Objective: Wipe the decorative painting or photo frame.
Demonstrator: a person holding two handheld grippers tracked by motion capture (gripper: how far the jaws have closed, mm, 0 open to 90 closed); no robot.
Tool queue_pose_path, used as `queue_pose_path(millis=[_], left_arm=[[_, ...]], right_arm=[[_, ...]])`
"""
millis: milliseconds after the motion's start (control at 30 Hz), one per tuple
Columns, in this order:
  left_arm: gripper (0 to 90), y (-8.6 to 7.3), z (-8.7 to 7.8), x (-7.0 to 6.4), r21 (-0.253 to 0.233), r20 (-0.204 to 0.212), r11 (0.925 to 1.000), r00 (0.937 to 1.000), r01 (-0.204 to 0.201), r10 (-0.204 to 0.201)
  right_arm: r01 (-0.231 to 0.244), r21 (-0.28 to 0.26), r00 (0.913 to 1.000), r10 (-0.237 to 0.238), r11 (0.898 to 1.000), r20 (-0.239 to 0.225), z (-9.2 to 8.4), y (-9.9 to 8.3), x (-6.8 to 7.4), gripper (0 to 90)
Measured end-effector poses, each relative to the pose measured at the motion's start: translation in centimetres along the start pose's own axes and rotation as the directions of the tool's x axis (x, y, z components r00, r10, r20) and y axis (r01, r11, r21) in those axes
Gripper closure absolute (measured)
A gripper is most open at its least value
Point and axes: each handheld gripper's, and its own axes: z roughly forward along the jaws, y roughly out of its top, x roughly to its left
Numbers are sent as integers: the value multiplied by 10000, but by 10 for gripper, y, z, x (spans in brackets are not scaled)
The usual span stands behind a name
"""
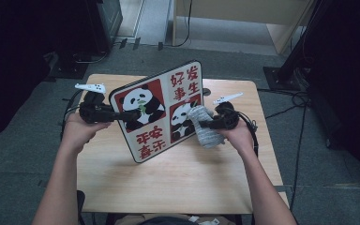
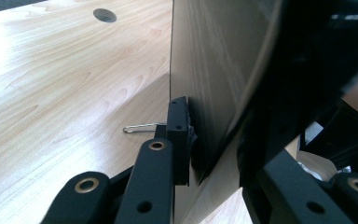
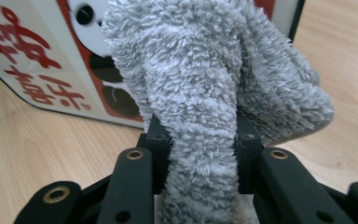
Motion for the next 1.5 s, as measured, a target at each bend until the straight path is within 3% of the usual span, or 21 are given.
queue_pose_path(millis=[167,400,700,1133,1333,1500], left_arm=[[780,0,0,0,-4,-13,10000,10000,0,0],[781,0,0,1,-22,-2,10000,10000,31,-31],[782,0,0,1,6,-28,10000,10000,14,-14],[782,0,0,2,-4,24,10000,10000,65,-65],[782,1,0,2,7,20,10000,10000,54,-54],[784,1,0,3,13,31,10000,10000,6,-6]], right_arm=[[310,0,9995,-310,9995,59,-9,15,7,682],[443,-286,9990,-442,9986,41,-32,46,15,681],[691,-340,9976,-690,9970,58,-49,77,24,681],[1473,-557,9885,-1450,9875,427,-86,144,51,681],[1705,-506,9844,-1678,9841,528,-88,168,62,681],[1825,-421,9819,-1800,9823,581,-79,179,70,681]])
